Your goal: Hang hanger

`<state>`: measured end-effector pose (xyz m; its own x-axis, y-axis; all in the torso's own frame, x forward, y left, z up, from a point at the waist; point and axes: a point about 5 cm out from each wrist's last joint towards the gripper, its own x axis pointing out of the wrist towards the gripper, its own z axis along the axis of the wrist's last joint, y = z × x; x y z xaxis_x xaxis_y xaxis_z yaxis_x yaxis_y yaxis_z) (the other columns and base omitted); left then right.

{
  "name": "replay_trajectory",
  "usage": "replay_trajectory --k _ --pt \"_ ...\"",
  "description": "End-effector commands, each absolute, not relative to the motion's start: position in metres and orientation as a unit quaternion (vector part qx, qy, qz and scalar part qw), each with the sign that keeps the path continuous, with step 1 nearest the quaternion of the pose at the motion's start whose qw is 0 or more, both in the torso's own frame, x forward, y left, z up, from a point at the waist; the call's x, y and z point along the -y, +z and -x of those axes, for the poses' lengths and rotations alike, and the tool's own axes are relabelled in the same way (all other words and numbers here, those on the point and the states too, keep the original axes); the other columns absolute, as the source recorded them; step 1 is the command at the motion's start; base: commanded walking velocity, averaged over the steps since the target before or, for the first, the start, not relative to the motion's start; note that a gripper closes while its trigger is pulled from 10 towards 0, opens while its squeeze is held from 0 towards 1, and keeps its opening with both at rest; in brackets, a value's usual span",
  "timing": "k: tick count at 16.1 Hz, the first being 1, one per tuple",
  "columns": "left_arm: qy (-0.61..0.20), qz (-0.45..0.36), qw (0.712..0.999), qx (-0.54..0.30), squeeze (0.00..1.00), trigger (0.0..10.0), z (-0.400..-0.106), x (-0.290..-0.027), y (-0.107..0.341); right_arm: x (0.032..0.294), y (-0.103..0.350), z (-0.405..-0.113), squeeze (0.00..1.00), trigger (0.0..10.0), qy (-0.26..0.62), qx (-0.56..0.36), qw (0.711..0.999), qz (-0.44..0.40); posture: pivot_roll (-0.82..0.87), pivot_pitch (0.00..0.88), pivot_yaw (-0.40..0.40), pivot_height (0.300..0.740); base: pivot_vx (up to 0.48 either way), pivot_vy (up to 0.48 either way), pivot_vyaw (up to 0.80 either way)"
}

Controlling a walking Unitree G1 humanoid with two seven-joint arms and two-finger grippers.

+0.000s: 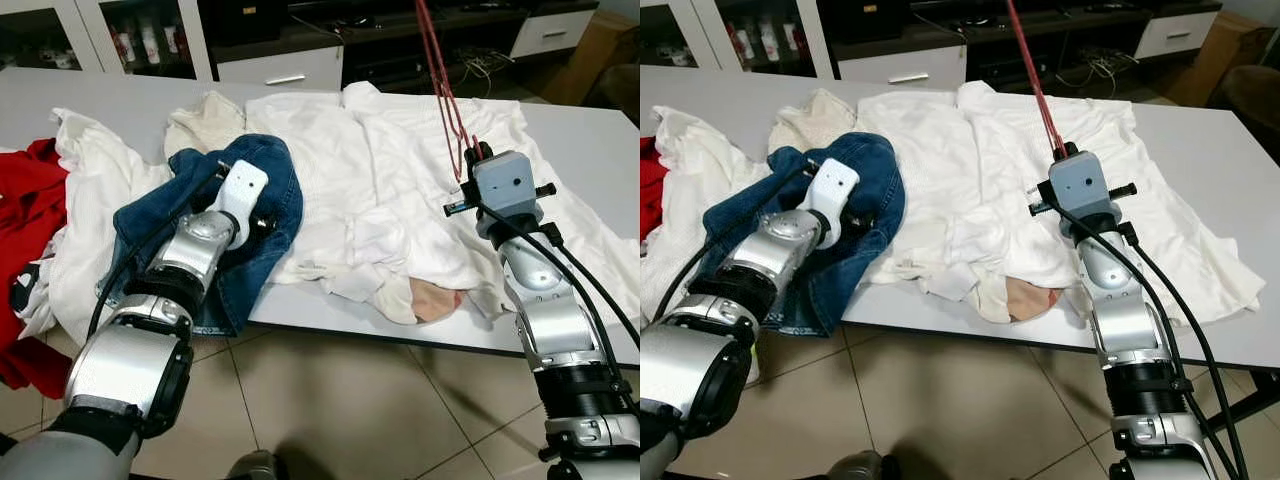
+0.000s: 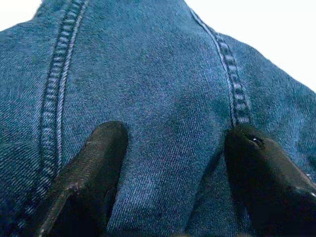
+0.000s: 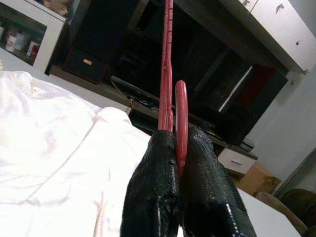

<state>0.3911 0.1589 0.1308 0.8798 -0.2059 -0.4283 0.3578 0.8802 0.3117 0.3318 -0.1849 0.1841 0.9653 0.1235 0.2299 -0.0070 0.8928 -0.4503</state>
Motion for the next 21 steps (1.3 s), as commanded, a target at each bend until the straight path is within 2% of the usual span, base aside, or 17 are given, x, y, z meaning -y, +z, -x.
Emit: replay_trajectory --k 1,4,5,6,7,8,21 --pt "-0.148 -0.2 0.944 -0.215 0.0 10.0 -0.389 -0.159 0.124 0.186 0.183 -0.329 0.0 10.0 0.031 0.124 0.965 0.23 0.1 0.014 0.049 0.74 0.0 0.0 0.0" --pt "-0.147 -0.203 0.941 -0.228 0.0 10.0 -0.386 -0.161 0.117 0.187 0.183 -0.329 0.0 10.0 0.03 0.124 0.965 0.23 0.1 0.015 0.047 0.74 0.0 0.0 0.0" --pt "-0.15 -0.201 0.94 -0.23 0.0 9.2 -0.385 -0.16 0.116 0.187 0.184 -0.329 0.0 10.0 0.03 0.124 0.965 0.231 0.1 0.015 0.047 0.74 0.0 0.0 0.0" --pt "-0.152 -0.2 0.94 -0.232 0.0 4.5 -0.385 -0.16 0.114 0.187 0.184 -0.329 0.0 10.0 0.03 0.124 0.965 0.231 0.1 0.015 0.046 0.74 0.0 0.0 0.0" --pt "-0.155 -0.199 0.939 -0.233 0.0 1.2 -0.384 -0.159 0.113 0.187 0.184 -0.329 0.0 10.0 0.03 0.124 0.965 0.231 0.1 0.015 0.045 0.74 0.0 0.0 0.0" --pt "-0.158 -0.196 0.939 -0.233 0.0 0.0 -0.383 -0.158 0.112 0.187 0.184 -0.33 0.0 10.0 0.03 0.124 0.964 0.231 0.09 0.015 0.045 0.74 0.0 0.0 0.0" --pt "-0.177 -0.157 0.953 -0.187 0.0 0.0 -0.383 -0.152 0.114 0.188 0.185 -0.329 0.0 10.0 0.026 0.125 0.965 0.229 0.09 0.014 0.046 0.74 0.0 0.0 0.0"
